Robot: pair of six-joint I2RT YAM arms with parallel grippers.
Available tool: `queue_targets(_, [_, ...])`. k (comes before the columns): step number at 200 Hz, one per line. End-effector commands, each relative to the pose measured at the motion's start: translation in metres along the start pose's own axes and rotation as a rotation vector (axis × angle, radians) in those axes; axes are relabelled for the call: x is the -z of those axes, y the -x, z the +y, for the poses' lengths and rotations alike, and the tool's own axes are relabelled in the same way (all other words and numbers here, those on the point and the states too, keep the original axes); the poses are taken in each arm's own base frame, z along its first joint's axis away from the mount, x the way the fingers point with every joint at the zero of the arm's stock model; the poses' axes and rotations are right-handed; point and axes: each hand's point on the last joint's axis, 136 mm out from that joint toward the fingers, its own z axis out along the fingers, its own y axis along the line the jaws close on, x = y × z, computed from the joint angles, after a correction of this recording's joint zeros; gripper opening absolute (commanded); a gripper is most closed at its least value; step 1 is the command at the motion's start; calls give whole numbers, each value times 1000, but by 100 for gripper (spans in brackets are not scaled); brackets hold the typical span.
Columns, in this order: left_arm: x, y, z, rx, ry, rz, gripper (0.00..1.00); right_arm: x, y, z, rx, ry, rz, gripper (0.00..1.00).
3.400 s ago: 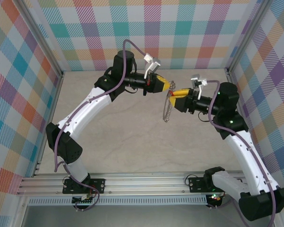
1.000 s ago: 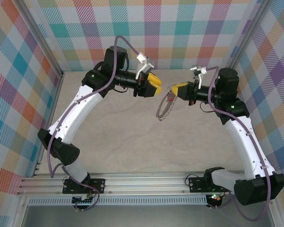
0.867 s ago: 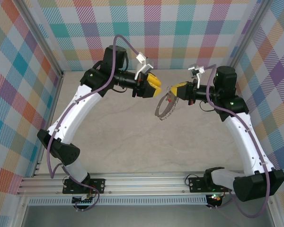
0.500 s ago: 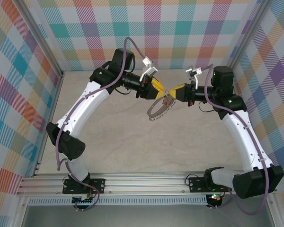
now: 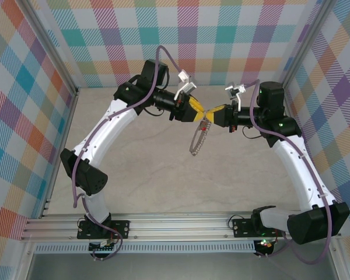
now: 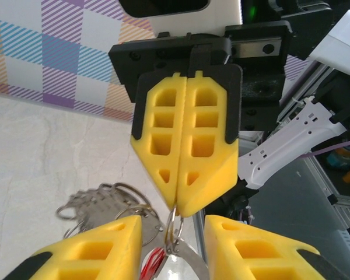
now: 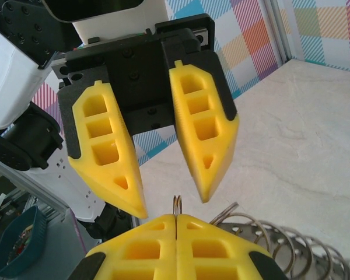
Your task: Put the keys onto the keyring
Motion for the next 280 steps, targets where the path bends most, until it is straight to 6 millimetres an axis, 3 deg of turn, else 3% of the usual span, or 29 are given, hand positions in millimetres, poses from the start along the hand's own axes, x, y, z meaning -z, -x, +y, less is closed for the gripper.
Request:
queue_targets(1, [-3, 7, -10, -16, -48, -14, 30, 1, 12, 12, 74, 36, -20, 0])
queue_targets(63, [-6, 2, -15, -5, -73, 1, 27, 0, 13, 11, 79, 30, -27, 0])
queue_targets(115, [-11, -1, -17, -2, -91, 9, 0, 0, 14, 12, 76, 38, -35, 0])
queue_targets(144, [-14, 1, -14, -4, -76, 5, 0, 2, 17, 11, 68, 19, -51, 0])
queue_targets(160, [-11, 3, -10, -21, -34, 0, 0, 6, 19, 7, 72, -36, -70, 34])
queue_targets(172, [-8, 5, -9, -29, -17, -8, 0, 12, 21, 7, 70, -51, -88, 45])
queue_targets(233, [-1, 17, -15, -56, -8, -36, 0, 33, 11, 0, 37, -140, -178, 47])
queue_targets(258, [1, 20, -16, -63, -7, -46, 0, 32, 0, -2, 21, -125, -195, 58])
queue_targets(280, [1, 22, -17, -64, -6, -51, 0, 28, -9, -1, -4, -77, -190, 61])
